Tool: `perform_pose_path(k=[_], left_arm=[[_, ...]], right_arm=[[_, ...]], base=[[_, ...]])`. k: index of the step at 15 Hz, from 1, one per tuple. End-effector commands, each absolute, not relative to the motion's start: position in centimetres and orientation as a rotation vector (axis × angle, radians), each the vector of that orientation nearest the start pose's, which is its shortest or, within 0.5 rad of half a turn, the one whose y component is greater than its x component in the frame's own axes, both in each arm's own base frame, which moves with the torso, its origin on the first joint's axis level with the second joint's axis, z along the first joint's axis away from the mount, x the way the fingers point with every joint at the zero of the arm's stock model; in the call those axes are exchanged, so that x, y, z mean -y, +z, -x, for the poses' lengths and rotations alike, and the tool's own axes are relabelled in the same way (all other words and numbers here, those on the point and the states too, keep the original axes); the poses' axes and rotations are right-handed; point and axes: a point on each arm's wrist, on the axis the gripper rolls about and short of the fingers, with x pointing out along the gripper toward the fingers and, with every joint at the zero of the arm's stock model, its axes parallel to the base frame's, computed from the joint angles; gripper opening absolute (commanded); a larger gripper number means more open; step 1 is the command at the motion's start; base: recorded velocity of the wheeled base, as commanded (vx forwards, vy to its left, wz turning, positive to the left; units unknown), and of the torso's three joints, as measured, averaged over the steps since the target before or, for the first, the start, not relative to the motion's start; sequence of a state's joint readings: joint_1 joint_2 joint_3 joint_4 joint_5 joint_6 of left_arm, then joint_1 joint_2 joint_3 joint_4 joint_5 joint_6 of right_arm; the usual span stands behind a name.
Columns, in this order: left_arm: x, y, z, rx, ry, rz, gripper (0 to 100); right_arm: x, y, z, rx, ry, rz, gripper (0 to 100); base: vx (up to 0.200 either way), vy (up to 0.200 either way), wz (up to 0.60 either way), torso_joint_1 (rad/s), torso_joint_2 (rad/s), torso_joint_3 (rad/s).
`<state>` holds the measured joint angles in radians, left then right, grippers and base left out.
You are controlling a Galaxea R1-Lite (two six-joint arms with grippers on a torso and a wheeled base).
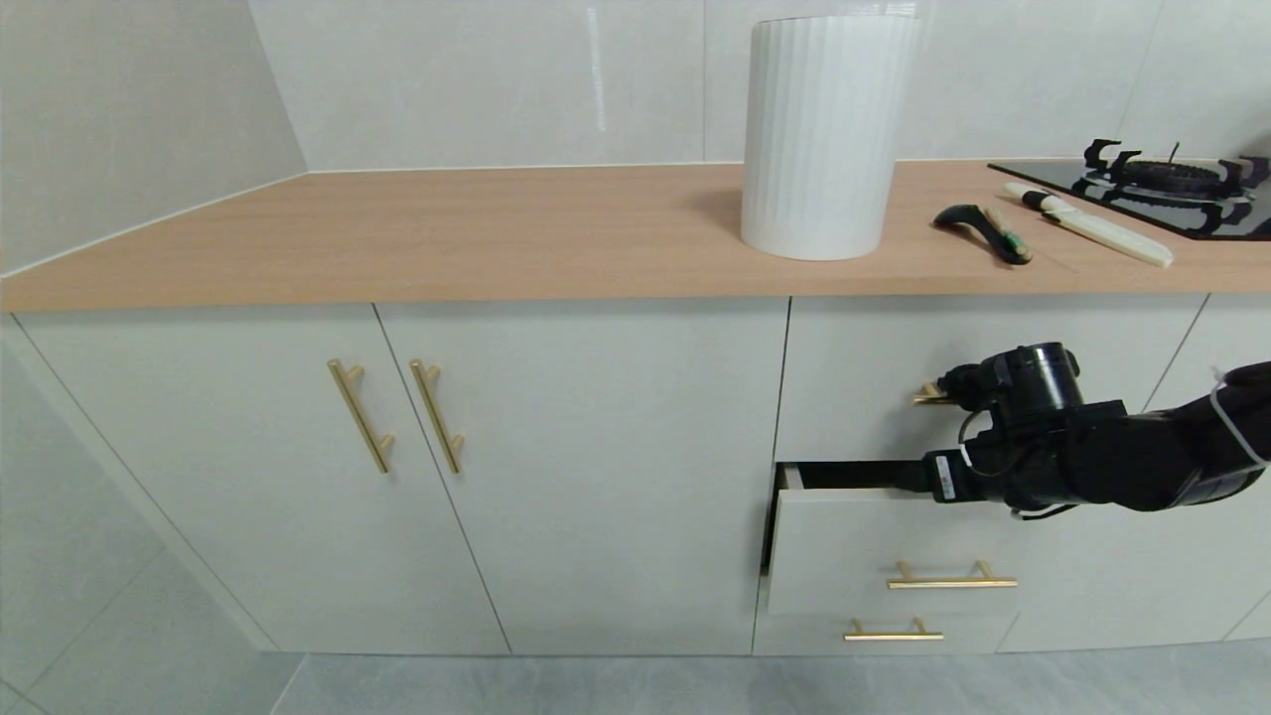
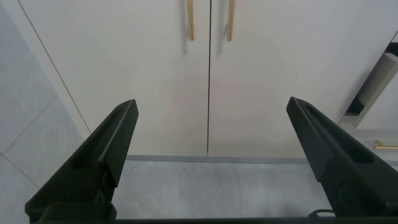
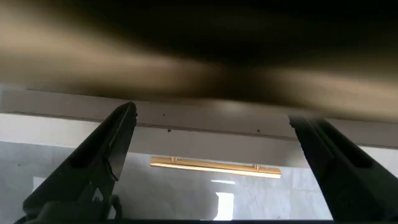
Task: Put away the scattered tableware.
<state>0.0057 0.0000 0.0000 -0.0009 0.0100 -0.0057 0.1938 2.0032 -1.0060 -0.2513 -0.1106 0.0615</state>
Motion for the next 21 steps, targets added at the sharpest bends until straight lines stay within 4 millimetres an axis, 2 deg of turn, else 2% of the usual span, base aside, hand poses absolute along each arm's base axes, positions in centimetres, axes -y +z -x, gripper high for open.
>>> perform_pose_path(k=[1, 6, 13, 21], left_arm=[[0.0, 7.6, 2.3, 0.002, 0.017, 0.006, 100], [0.0, 7.6, 2.3, 0.002, 0.017, 0.006, 100], [0.0, 7.6, 2.3, 0.002, 0.017, 0.006, 100], [0.0, 7.6, 2.3, 0.002, 0.017, 0.006, 100]], right_arm=[[-6.7, 8.6, -35.7, -0.755, 0.053, 0.057, 100], [-6.5, 9.1, -35.2, -0.749, 0.054, 0.058, 100], [-6.2, 9.9, -33.6, -0.858, 0.052, 0.082, 100], [-5.6, 9.6, -31.8, -1.025, 0.084, 0.187, 100]], base=[[0.0, 0.0, 0.0, 0.0, 0.0, 0.0], [0.0, 0.0, 0.0, 0.0, 0.0, 0.0], [0.0, 0.0, 0.0, 0.0, 0.0, 0.0], [0.0, 0.0, 0.0, 0.0, 0.0, 0.0]])
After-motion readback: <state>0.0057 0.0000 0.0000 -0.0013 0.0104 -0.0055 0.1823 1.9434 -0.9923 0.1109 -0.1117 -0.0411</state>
